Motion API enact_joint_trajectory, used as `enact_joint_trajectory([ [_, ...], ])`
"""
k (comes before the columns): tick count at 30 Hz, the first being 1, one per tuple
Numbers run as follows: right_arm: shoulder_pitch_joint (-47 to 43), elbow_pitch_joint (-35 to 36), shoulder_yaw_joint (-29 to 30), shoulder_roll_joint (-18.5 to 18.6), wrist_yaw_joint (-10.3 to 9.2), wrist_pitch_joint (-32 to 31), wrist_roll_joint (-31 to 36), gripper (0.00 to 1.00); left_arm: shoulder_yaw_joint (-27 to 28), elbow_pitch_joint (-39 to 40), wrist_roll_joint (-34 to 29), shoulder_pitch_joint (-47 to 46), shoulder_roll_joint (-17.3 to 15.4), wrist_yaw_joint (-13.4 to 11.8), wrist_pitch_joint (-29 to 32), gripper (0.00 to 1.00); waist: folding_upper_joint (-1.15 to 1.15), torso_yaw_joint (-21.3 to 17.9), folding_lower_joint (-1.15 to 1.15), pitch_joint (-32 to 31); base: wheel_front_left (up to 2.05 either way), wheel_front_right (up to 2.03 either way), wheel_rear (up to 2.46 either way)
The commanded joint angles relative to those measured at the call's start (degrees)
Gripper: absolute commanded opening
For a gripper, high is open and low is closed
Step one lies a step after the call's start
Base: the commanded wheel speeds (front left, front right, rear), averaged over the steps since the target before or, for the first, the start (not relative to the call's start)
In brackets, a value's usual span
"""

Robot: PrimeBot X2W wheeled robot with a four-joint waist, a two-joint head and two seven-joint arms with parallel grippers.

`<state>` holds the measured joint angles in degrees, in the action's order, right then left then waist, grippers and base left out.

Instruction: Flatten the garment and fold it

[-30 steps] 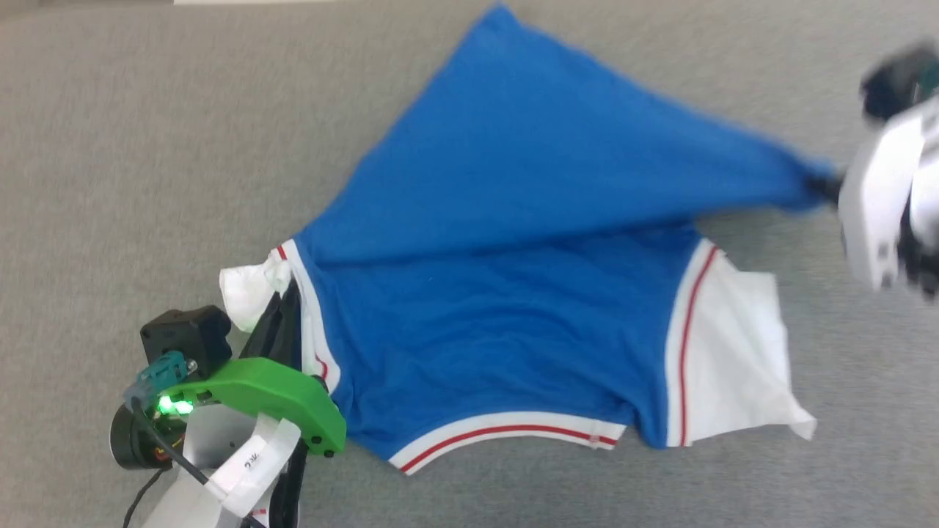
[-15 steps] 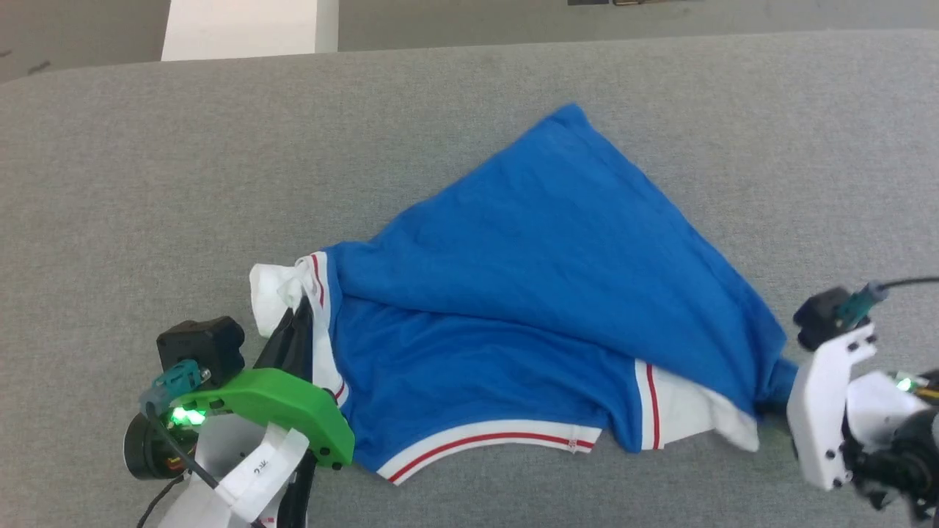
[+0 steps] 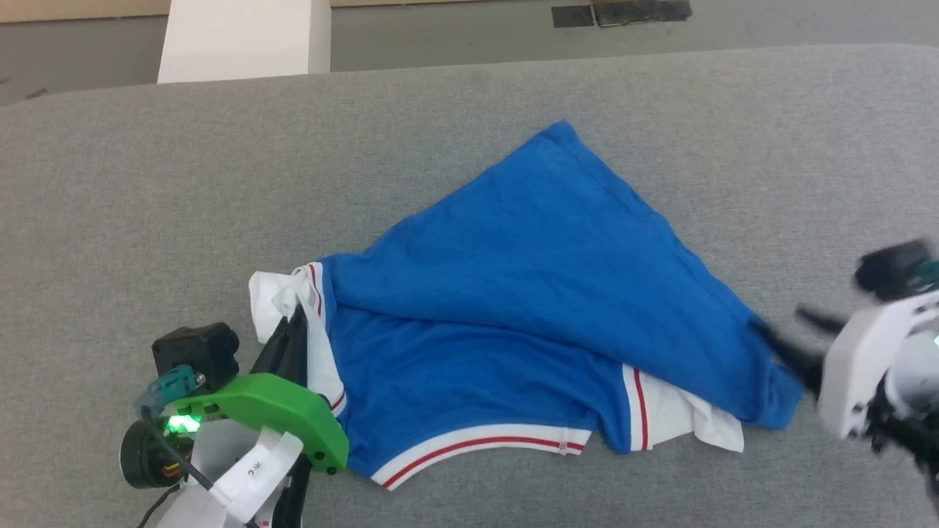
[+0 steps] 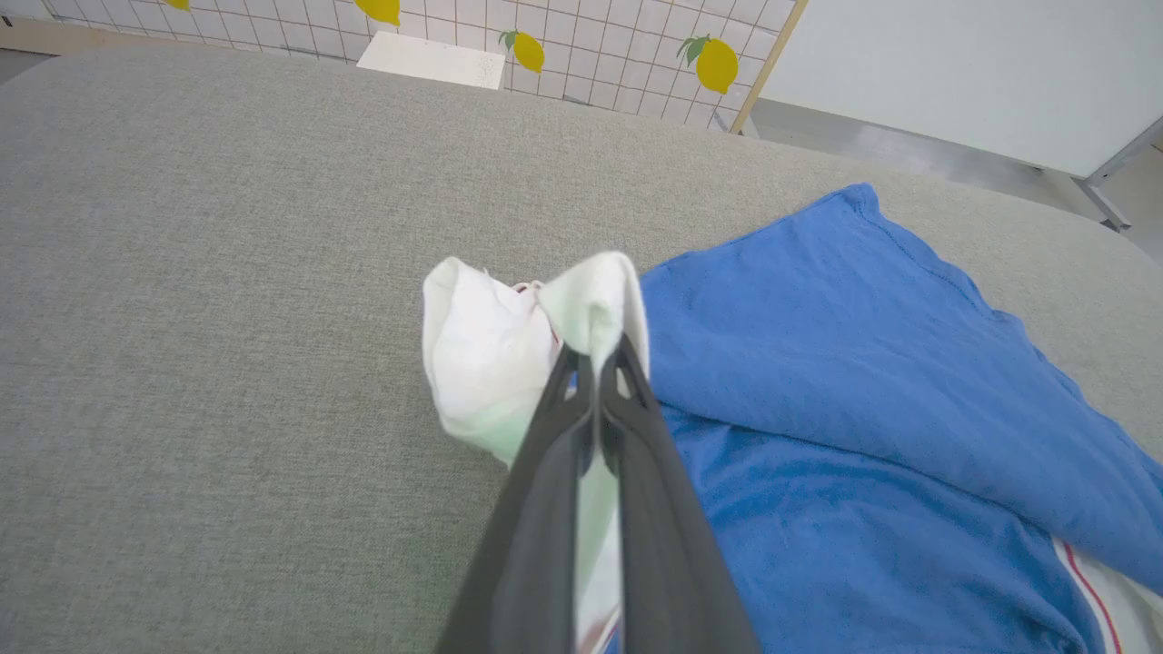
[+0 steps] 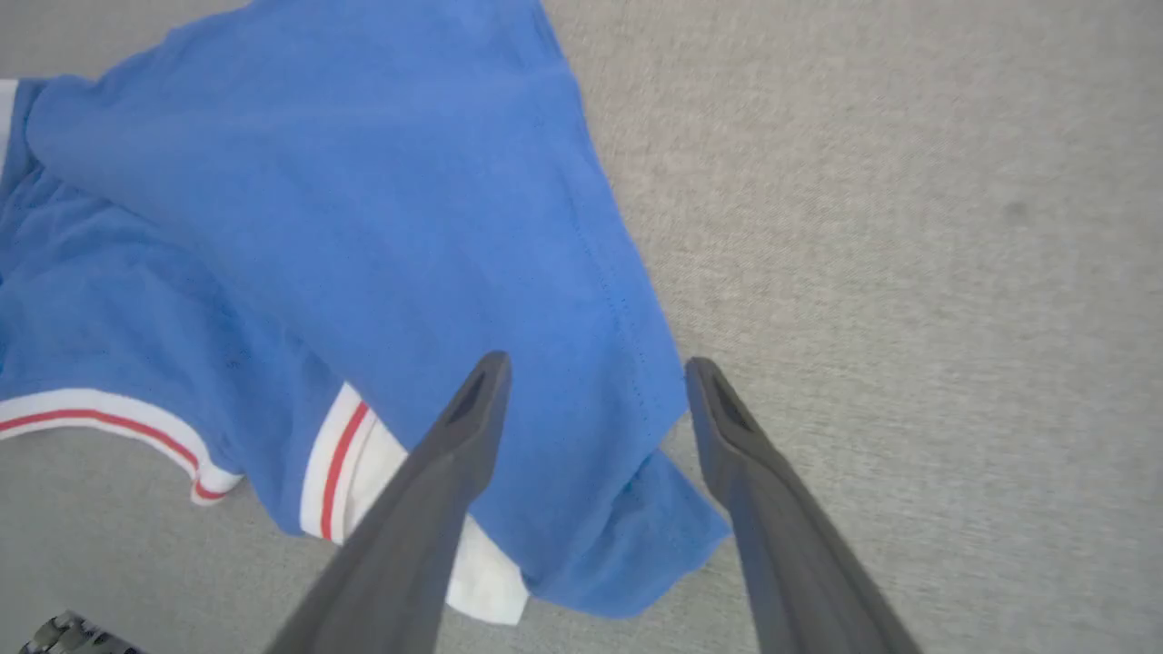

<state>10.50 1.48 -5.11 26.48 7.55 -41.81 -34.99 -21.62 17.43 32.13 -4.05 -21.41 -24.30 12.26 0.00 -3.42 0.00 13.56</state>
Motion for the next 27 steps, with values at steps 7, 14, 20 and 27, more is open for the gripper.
enact_joint_trajectory([
  [7, 5.2, 1.6, 4.2, -3.5, -0.06, 14.6, 3.1, 1.0, 0.3, 0.7, 0.8, 1.0, -0.5, -0.4, -0.2, 0.0, 0.0, -0.3, 0.0, -0.6, 0.0, 0.0, 0.0],
  [14, 12.2, -1.7, 1.6, -5.3, -0.06, 18.8, 4.9, 1.0, 0.2, 1.9, 0.3, 0.4, -0.6, -0.7, -0.4, 0.0, 0.0, 1.1, 0.0, 2.5, 0.0, 0.0, 0.0],
  [20, 24.3, -7.5, -3.9, -5.3, -0.06, 16.5, 7.4, 1.0, -0.8, 3.0, -0.7, -2.0, 0.4, -0.7, -0.9, 0.0, 0.0, 4.6, 0.0, 8.5, 0.0, 0.0, 0.0],
  [27, 38.1, -16.2, -9.7, -3.5, -0.06, 8.7, 10.4, 1.0, -2.9, 3.2, -1.8, -5.3, 2.8, 0.0, -2.5, 0.0, 0.0, 10.1, 0.0, 16.0, 0.0, 0.0, 0.0],
])
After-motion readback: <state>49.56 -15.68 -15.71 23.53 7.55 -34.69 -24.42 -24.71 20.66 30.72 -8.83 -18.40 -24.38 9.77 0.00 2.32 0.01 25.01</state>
